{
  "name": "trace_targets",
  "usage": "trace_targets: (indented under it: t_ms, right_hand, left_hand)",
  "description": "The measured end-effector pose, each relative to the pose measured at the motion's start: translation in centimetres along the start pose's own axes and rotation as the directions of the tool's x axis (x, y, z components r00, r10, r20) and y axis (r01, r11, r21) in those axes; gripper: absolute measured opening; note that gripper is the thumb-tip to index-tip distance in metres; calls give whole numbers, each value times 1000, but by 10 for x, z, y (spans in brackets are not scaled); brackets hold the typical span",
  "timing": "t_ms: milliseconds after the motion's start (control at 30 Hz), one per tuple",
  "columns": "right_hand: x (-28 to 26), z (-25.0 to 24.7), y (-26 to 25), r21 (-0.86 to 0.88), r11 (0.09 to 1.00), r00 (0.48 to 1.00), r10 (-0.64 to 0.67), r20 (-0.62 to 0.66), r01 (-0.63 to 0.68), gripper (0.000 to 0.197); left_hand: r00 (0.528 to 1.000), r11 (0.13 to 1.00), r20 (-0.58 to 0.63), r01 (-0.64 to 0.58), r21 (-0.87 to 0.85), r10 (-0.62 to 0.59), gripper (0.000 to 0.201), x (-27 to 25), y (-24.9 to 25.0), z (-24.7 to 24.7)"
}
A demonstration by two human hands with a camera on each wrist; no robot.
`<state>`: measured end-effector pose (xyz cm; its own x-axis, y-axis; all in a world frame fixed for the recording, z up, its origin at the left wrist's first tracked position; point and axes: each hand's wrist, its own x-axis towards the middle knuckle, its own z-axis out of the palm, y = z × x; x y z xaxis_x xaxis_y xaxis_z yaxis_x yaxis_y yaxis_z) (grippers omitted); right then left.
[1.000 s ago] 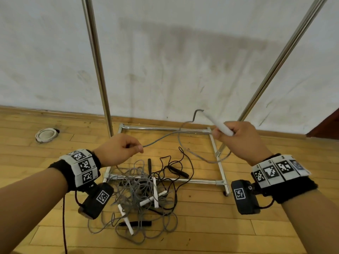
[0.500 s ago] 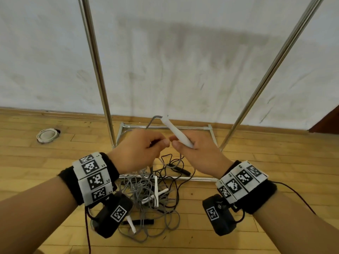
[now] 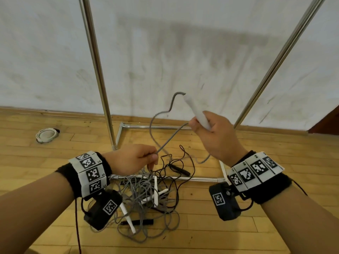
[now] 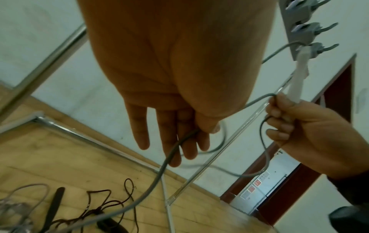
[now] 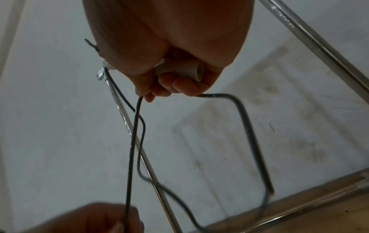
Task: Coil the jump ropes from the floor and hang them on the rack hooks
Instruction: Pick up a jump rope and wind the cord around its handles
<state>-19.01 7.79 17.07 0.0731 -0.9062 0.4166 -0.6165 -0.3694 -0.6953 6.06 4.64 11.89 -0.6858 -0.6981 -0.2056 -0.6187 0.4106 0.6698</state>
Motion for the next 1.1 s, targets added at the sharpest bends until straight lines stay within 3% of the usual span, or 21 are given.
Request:
trace_targets:
  t_ms: [133, 267, 367, 500, 633, 767, 867, 967, 1100]
  right_hand:
    - [4, -15, 2, 58, 998, 991, 18, -130, -10, 25]
    - [8, -30, 8, 132, 987, 969, 117, -217, -90, 18]
    - [5, -38, 19, 136, 976, 976, 186, -117, -170, 18]
    - [-3, -41, 33, -73, 969, 972, 235, -9, -235, 16]
    - [-7, -33, 33, -156, 956, 967, 255, 27, -248, 5]
    - [-14, -9, 17, -47, 987, 977, 161, 140, -155, 10]
    - [-18, 11, 6, -54, 988, 963, 153, 223, -144, 15]
    - [-17, 21, 1, -53, 990, 966, 137, 217, -129, 18]
    - [-15, 24, -2, 23, 992, 954, 109, 280, -120, 12]
  left_hand:
    - [999, 999, 22, 45, 22, -45, 26, 2, -10, 0]
    - [996, 996, 1, 93, -4, -93, 31, 6, -21, 3]
    - [989, 996, -127, 65, -61, -72, 28, 7, -21, 0]
    - [946, 1000, -323, 18, -9, -19, 21, 5, -12, -12]
    - [957, 997, -288, 11, 81, 13, 20, 2, 3, -16]
    - [948, 966, -296, -38, 256, 116, 20, 1, 24, -8]
    - [915, 971, -383, -39, 237, 130, 20, 3, 36, -6]
    - [893, 979, -428, -62, 193, 141, 21, 2, 43, -8]
    - [912, 990, -386, -124, 61, 138, 20, -4, 42, -10]
